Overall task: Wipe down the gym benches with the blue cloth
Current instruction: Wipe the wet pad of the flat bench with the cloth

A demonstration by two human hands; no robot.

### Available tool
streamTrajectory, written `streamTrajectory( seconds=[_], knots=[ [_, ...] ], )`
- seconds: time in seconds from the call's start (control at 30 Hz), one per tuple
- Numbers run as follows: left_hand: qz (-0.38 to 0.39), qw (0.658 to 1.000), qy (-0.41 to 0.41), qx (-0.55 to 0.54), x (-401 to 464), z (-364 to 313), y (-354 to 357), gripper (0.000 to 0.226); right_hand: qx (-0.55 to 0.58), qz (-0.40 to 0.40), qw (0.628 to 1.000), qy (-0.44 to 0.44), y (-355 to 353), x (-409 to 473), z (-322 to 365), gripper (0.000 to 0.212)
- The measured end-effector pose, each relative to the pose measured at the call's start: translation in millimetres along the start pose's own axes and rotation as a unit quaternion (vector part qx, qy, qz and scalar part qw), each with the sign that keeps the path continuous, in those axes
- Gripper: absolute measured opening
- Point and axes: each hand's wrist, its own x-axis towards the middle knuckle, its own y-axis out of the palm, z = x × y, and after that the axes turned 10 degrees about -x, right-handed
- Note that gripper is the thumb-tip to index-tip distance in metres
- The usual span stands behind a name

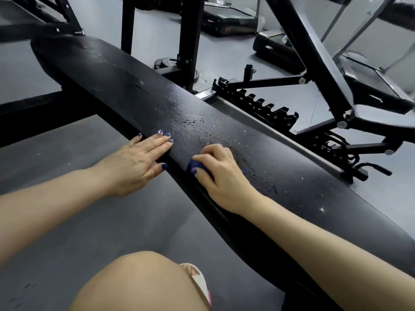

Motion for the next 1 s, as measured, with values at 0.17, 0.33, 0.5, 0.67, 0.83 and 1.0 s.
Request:
streamTrajectory(
  seconds=[0.17,0.33,0.5,0.67,0.83,1.0],
  knots=[
    [0.001,1.0,-0.003,-0.011,-1,1,3,0.081,0.0,-0.015,0.997,0.071,-24,-42,-43,0.035],
    [0.004,1.0,-0.004,-0.011,0,1,3,0.085,-0.008,-0.032,0.993,0.11,-22,-58,-33,0.032],
    [0.016,1.0,-0.015,-0.005,1,-4,-1,0.09,0.012,0.005,1.0,0.009,-36,-96,-21,0.034],
    [0.016,1.0,-0.001,0.003,0,-9,0,0.099,0.008,0.031,0.999,-0.024,-29,-55,-13,0.036],
    [0.036,0.999,0.001,-0.003,-2,0,-1,0.093,0.013,0.046,0.999,0.005,-1,18,-3,0.036],
    [0.036,0.999,-0.004,0.007,-3,-4,1,0.091,0.022,0.061,0.997,-0.035,-35,-76,-16,0.035]
  ],
)
